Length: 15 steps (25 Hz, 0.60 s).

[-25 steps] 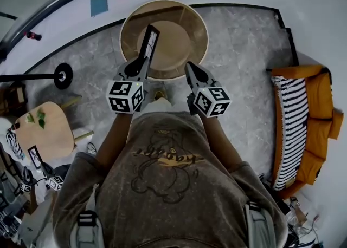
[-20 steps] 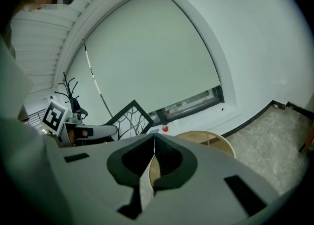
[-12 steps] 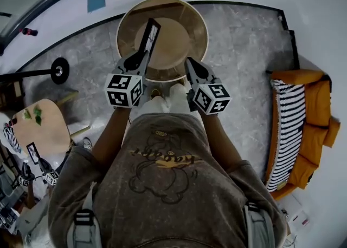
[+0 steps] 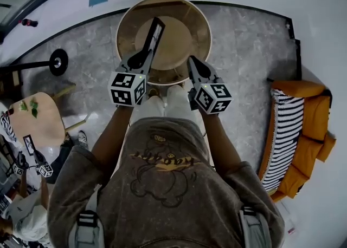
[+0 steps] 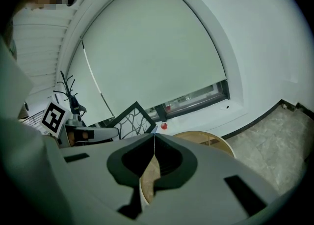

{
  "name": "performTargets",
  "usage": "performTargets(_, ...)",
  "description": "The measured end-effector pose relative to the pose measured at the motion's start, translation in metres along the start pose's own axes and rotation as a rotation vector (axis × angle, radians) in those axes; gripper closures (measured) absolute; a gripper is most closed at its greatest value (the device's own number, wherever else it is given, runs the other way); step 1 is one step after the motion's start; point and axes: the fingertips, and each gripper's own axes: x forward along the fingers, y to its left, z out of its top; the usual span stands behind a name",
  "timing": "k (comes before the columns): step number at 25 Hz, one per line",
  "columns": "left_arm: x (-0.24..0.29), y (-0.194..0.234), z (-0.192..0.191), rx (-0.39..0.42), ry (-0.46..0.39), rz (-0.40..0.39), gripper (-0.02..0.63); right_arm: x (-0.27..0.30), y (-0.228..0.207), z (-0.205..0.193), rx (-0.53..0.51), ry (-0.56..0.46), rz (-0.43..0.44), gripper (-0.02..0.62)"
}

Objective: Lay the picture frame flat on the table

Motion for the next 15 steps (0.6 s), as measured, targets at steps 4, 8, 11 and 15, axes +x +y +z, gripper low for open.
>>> performTargets(4,0.02,0.014,-0.008,-0.019,0.014,0.013,0.545,0.016,-0.012,-0.002,-0.004,0.013,0.001,0.575)
performTargets(8,0.04,0.023,-0.016,-0.035,0.026,0.024,0.545,0.028,-0.027,-0.007,-0.016,0.03,0.006,0.575)
performTargets(11,0.056,0.029,-0.025,-0.048,0.033,0.03,0.545,0.038,-0.04,-0.012,-0.008,0.035,0.004,0.575)
performTargets(15,0.074,0.042,-0.038,-0.063,0.047,0.036,0.545,0.057,-0.052,-0.019,0.007,0.038,0.002,0.575)
